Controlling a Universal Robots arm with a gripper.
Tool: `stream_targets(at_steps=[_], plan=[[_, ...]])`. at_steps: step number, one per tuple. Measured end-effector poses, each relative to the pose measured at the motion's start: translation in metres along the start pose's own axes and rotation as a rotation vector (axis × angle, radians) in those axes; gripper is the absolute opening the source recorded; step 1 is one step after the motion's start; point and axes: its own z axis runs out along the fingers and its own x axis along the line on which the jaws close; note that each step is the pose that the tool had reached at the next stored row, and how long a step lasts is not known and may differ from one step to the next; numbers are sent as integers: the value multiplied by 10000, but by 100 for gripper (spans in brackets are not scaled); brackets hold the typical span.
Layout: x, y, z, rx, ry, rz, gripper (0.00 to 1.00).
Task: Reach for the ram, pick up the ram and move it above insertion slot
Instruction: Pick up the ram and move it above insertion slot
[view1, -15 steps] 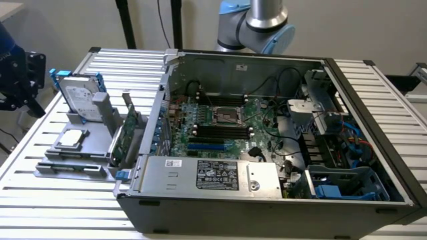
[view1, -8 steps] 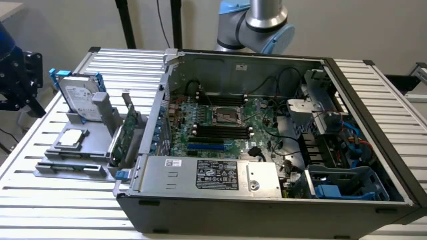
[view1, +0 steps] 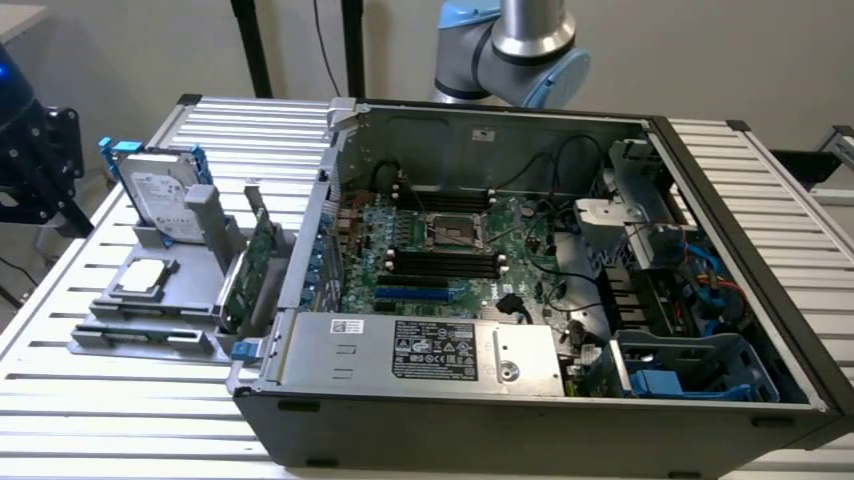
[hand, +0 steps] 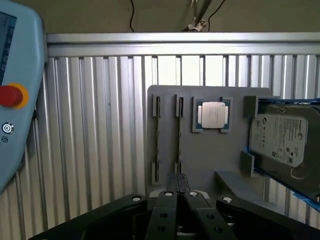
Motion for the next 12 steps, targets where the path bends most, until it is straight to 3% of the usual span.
stream_targets(at_steps=[4,7,12], plan=[[1,0,11,-26,-13,-667,11],[0,0,13,-42,-17,-681,11],[0,0,14,-181,-20,-676,11]])
